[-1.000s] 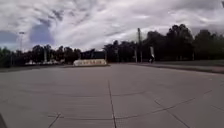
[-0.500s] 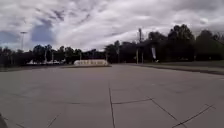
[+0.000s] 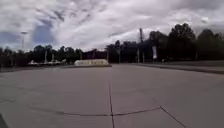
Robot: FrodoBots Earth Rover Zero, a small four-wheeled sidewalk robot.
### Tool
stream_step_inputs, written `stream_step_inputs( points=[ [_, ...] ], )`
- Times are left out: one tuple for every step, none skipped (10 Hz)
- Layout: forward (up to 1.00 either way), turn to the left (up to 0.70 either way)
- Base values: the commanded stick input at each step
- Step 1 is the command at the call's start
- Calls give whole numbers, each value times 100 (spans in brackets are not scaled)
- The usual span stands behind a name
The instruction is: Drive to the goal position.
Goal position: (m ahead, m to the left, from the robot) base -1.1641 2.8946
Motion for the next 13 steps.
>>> stream_step_inputs(
  points=[
    [70,1],
    [70,1],
    [70,1],
    [70,1],
    [70,1],
    [70,1],
    [70,1],
    [70,1],
    [70,1],
    [70,1],
    [70,1],
    [70,1],
    [70,1]
  ],
)
